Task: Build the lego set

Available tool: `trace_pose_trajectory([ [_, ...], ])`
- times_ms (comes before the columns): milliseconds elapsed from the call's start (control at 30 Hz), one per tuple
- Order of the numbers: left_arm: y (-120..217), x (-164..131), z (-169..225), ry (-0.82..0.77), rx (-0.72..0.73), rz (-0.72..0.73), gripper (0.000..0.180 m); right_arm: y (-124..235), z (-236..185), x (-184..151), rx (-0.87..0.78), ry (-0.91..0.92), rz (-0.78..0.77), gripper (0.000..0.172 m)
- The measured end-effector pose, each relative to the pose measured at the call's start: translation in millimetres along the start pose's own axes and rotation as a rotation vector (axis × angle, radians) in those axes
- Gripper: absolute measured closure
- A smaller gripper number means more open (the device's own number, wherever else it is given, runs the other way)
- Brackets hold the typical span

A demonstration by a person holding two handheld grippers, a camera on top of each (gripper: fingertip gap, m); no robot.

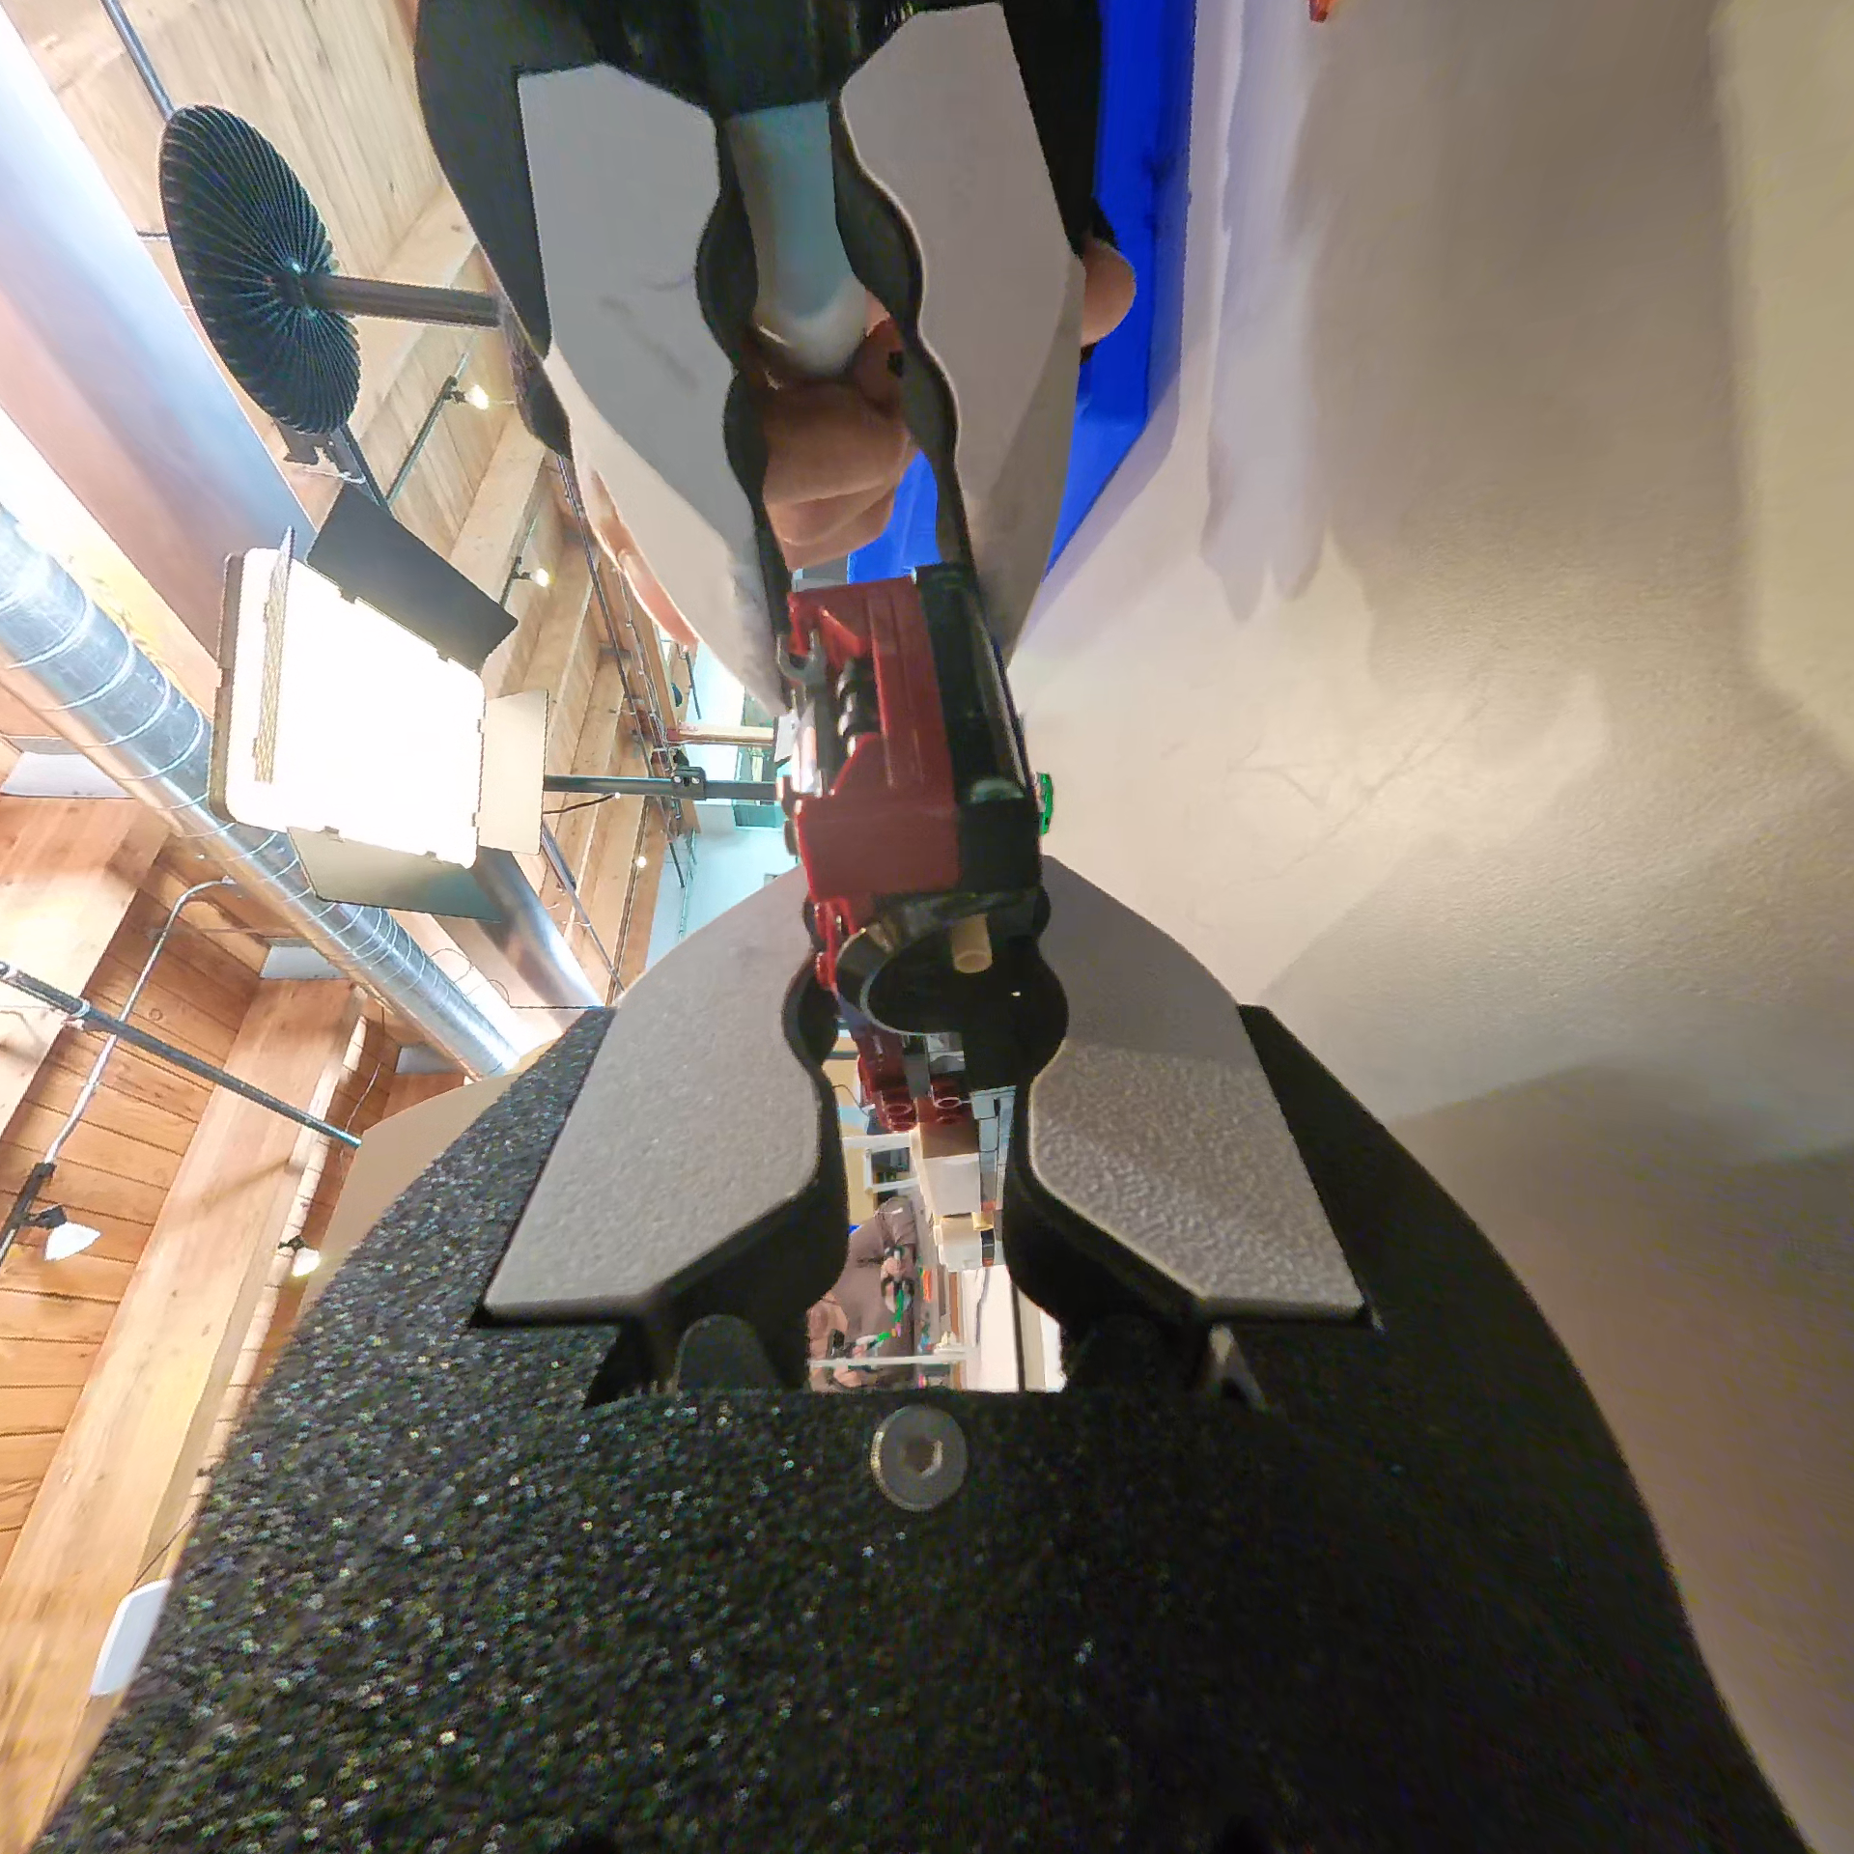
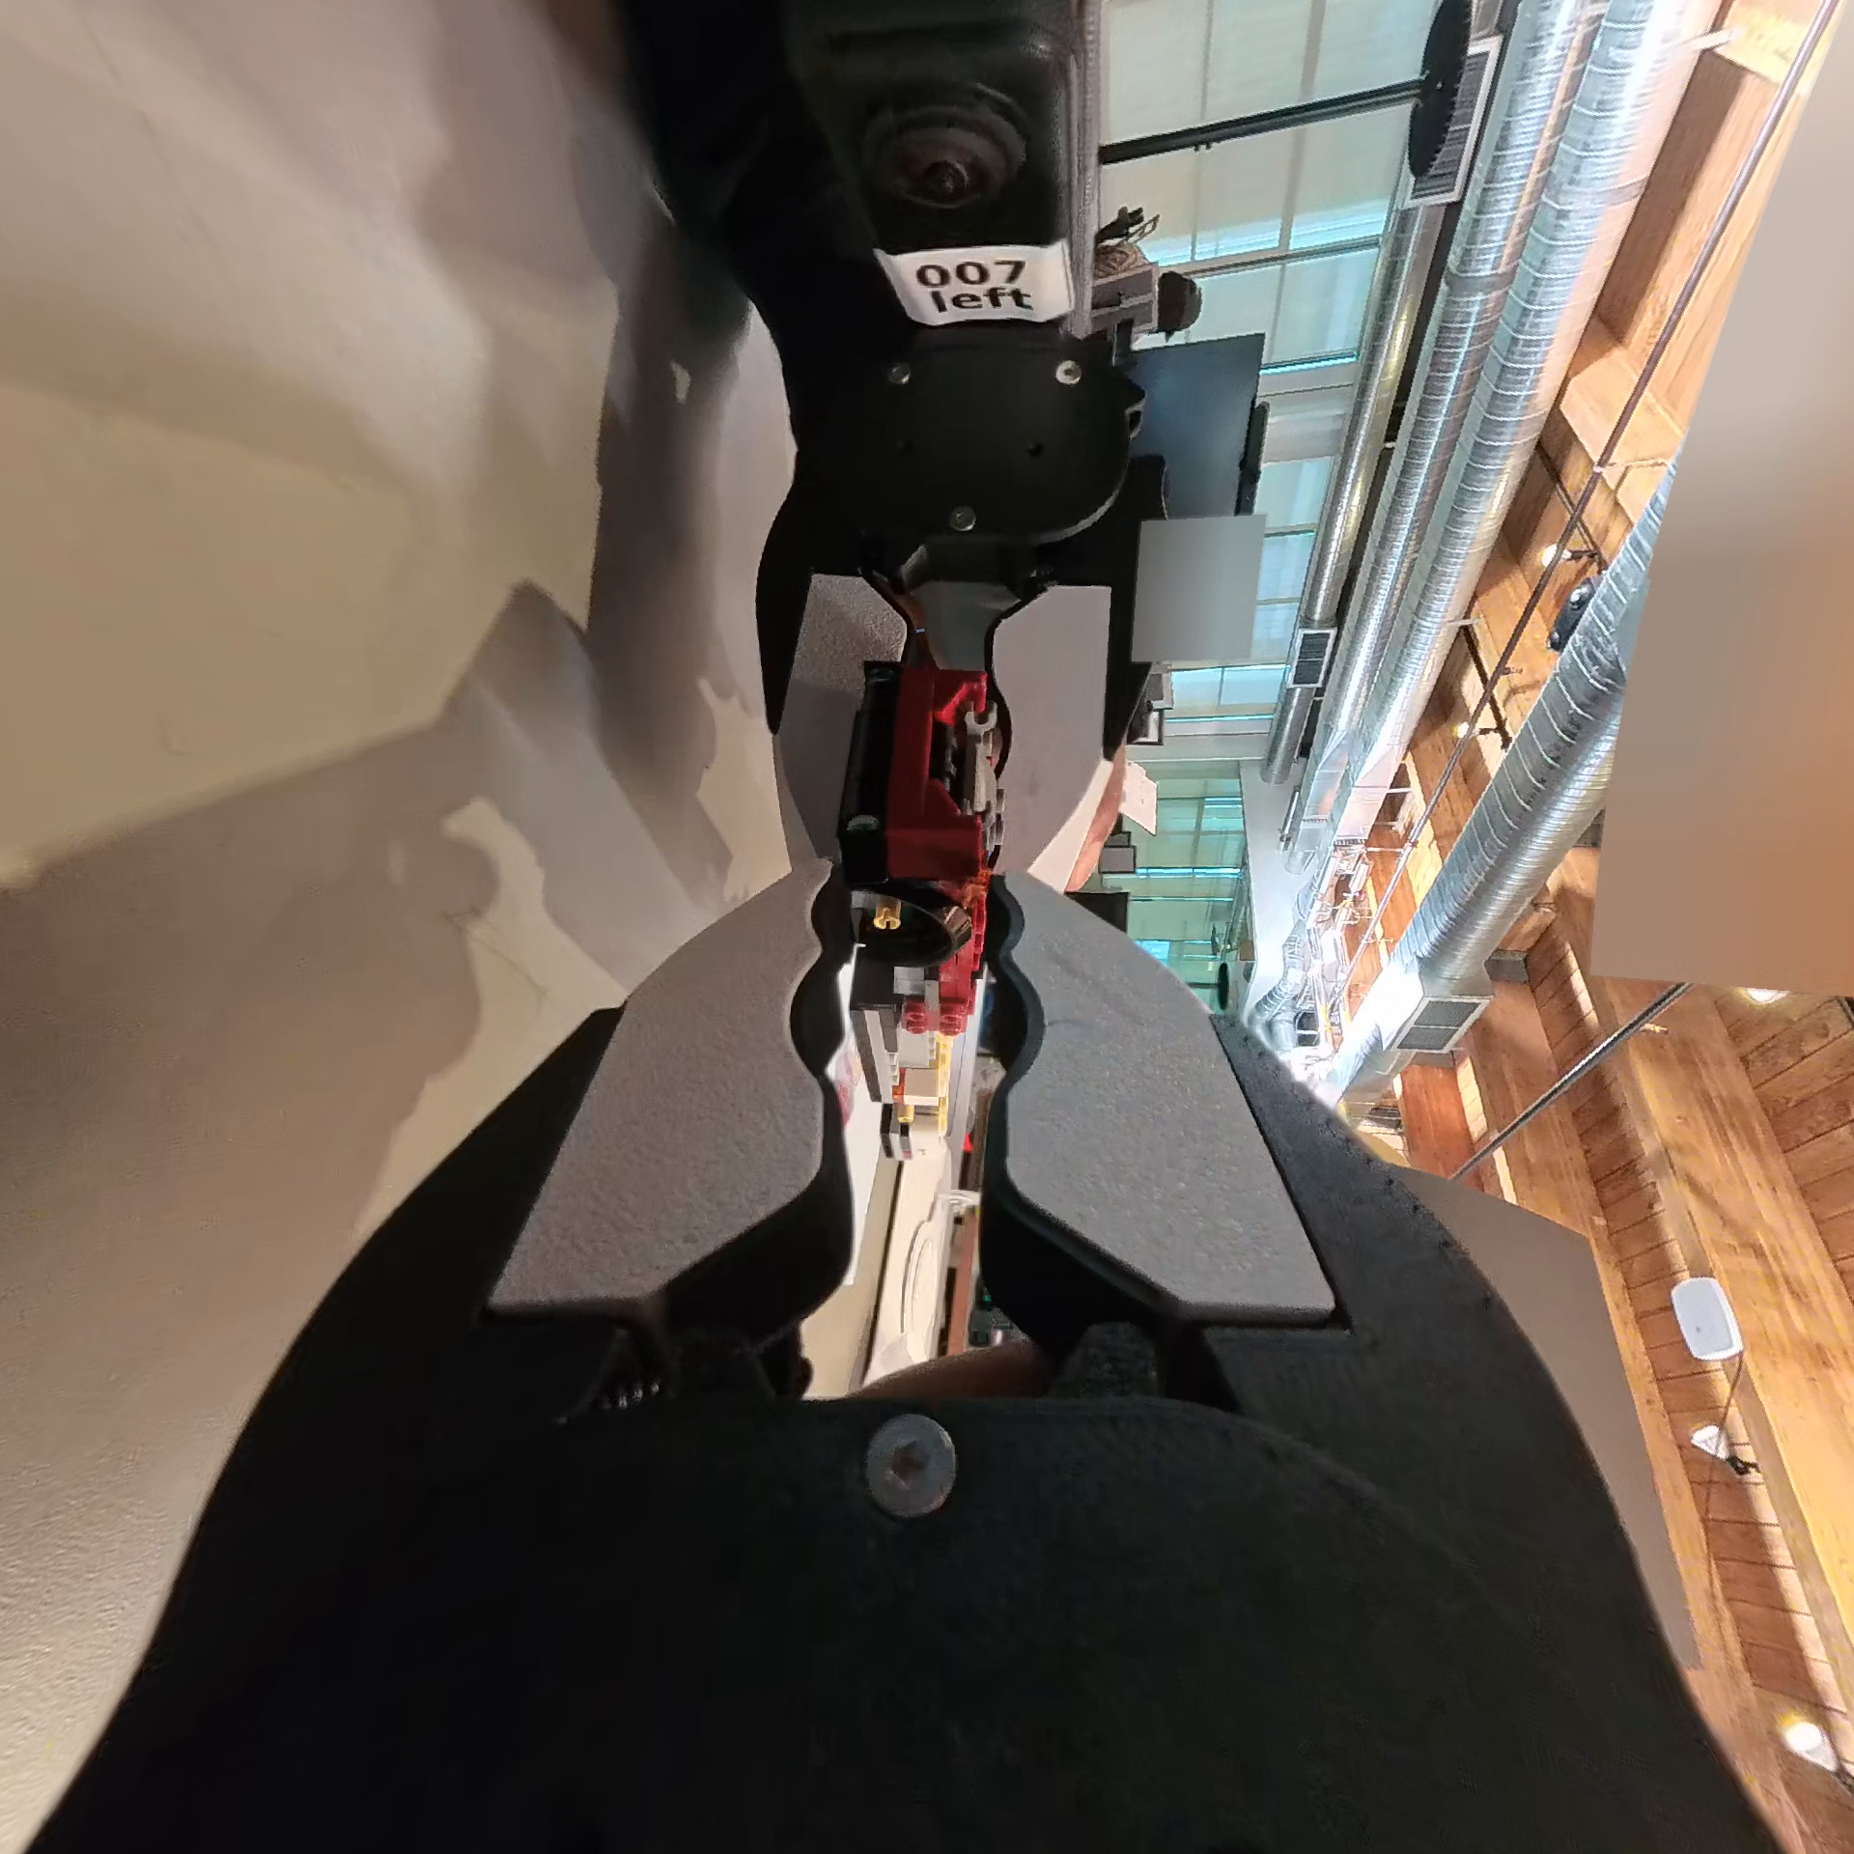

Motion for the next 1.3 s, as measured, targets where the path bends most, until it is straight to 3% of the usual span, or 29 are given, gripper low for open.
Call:
trace_pose_trajectory([
  [633, 0.0, 1.5, 2.4, 0.013, -0.011, 0.012, 0.148, 1.3, -3.8, 2.8, -0.012, 0.107, -0.014, 0.147],
  [1067, 0.3, 6.2, 1.4, -0.008, 0.008, 0.015, 0.148, 6.3, 1.2, 0.3, -0.008, -0.078, 0.035, 0.137],
  [1300, 0.7, 7.5, 1.8, -0.011, -0.007, 0.02, 0.148, 5.0, -1.4, 2.2, 0.033, -0.101, 0.04, 0.144],
])
Point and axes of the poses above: each gripper's, where its closed fingertips meet, y back along the fingers, x out of its top, z = x × y across the jaws, the point moved 10 cm from there along y, back along the fingers, and after that the axes turned 5 degrees about x, right-handed, at the moved point
